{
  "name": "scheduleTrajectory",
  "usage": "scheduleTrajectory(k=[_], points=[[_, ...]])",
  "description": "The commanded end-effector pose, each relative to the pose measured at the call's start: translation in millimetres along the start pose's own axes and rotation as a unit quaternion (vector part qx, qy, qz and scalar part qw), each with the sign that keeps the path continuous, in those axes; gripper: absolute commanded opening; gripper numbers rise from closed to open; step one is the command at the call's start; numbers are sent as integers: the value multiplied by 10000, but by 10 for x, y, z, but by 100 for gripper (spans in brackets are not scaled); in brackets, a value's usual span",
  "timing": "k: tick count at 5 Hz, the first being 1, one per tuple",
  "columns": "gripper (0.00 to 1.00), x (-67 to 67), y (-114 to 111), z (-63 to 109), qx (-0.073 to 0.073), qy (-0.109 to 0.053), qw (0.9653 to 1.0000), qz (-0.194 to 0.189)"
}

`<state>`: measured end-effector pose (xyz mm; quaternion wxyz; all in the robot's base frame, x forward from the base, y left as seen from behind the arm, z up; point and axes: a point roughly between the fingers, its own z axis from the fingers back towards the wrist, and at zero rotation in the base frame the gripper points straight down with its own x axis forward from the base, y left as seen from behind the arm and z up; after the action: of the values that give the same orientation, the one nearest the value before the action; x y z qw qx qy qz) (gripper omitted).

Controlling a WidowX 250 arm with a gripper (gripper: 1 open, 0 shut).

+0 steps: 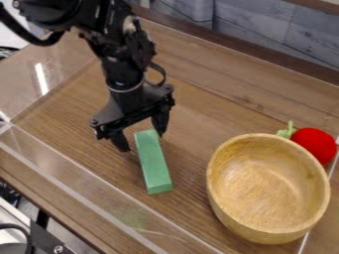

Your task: Remove the green stick from the brown bowl and put it on the table

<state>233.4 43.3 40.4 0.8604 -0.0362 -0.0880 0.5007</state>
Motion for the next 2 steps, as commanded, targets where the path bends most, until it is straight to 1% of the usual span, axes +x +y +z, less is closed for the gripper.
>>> scheduleTrajectory(k=[1,2], points=[[100,161,-112,83,-187,-6,9997,-183],[100,157,-215,218,-210,49,9997,70]])
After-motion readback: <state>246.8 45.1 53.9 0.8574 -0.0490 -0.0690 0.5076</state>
